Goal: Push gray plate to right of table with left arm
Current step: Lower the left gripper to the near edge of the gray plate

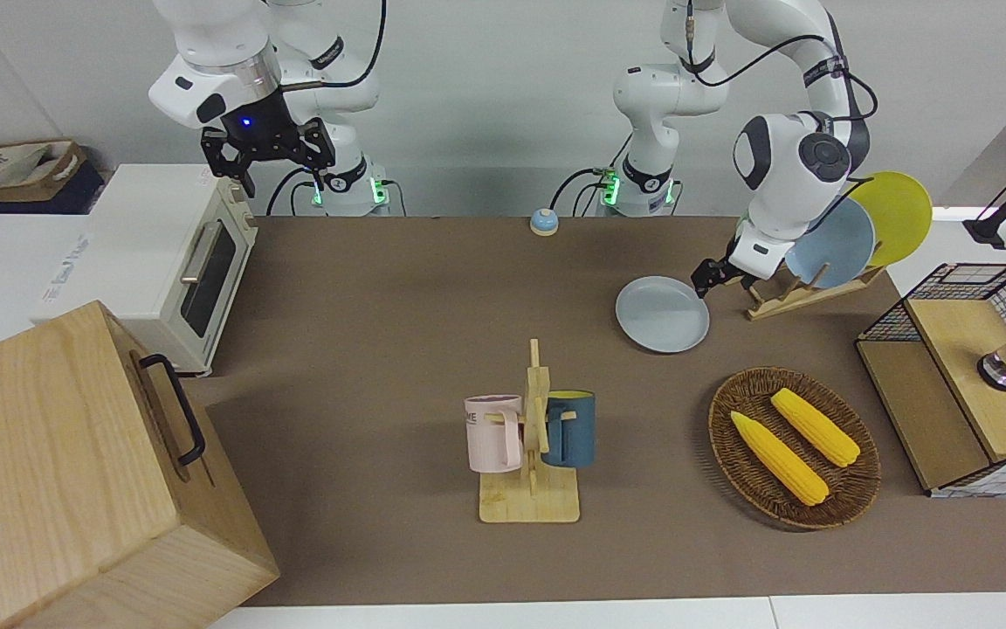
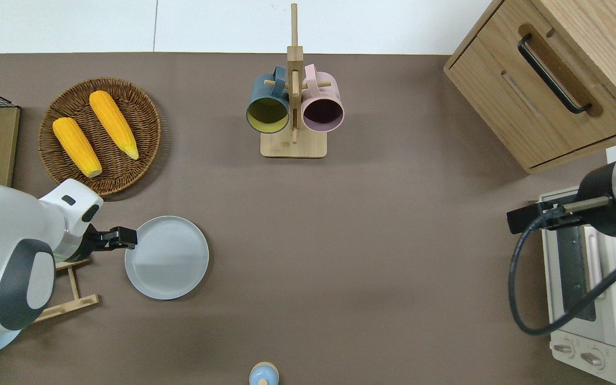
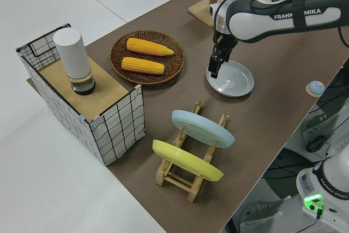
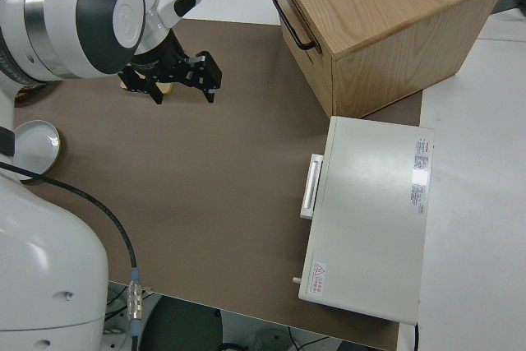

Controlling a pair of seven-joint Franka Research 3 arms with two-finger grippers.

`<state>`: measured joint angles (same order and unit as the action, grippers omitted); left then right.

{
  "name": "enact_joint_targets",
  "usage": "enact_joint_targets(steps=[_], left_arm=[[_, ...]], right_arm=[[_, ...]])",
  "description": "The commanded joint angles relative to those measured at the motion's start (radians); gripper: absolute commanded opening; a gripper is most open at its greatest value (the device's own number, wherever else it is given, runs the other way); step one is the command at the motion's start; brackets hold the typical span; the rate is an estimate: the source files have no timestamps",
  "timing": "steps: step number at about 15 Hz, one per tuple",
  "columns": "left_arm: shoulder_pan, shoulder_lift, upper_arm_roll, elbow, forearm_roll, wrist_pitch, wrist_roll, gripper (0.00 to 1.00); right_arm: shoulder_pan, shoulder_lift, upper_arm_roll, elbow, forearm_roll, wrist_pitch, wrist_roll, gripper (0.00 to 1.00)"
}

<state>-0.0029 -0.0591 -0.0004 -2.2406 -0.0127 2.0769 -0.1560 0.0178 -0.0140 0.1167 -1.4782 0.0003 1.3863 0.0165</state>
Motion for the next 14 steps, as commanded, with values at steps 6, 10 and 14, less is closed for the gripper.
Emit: enact_joint_targets(steps=[6,10,14], left_arm=[[0.017,-0.042,0.007,-0.243,0.014,0.25,0.027,0.66],[0.017,-0.038,0.007,-0.243,0.014,0.246,0.024,0.0],[0.015,-0.008,0.007,-0.243,0.014,0.267,0.024,0.0]], right_arm=[[-0.019,-0.003,0.014,0.009,0.004,-0.013,0.013,0.983],[-0.019,-0.003,0.015,0.009,0.004,-0.013,0.013,0.983],[-0.019,-0.003,0.015,0.009,0.004,-0.013,0.013,0.983]])
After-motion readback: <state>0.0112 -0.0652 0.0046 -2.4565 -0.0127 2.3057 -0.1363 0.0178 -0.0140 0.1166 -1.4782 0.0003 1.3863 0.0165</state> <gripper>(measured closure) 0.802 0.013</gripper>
